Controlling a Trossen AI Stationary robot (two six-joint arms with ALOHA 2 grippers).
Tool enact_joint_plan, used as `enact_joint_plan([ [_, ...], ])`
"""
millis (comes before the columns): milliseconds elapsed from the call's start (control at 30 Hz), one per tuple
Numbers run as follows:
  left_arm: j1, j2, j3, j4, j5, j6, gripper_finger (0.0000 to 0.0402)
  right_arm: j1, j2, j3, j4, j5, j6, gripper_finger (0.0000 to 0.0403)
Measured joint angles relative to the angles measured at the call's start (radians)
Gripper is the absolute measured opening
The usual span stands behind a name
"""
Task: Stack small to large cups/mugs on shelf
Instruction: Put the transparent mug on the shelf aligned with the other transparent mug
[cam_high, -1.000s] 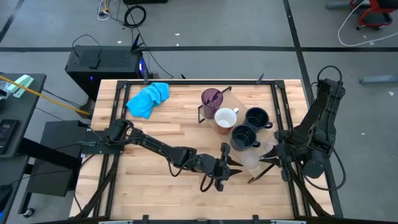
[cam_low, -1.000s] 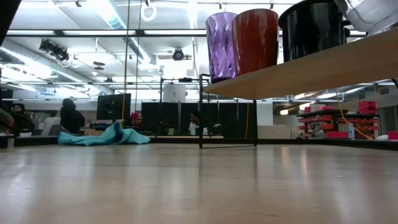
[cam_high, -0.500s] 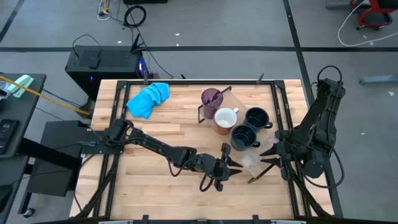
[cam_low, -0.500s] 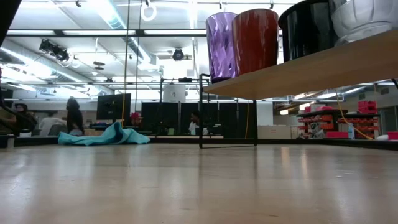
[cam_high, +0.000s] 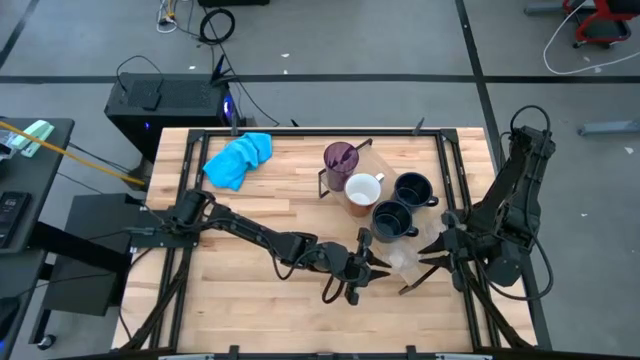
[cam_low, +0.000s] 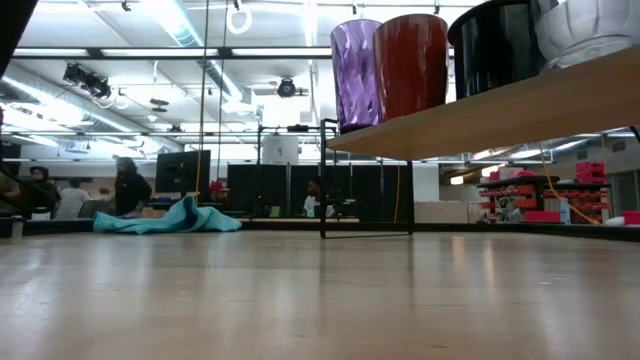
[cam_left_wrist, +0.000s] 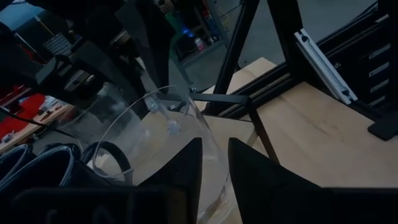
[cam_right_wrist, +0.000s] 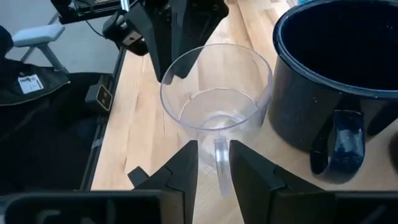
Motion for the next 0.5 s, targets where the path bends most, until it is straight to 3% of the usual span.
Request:
enact_joint_plan([
  [500,0.007,0.000,0.000,0.002,0.011,0.001,0.0081,0.000,-0.006,0.001,0.016,0.004,-0.005,0.0099],
])
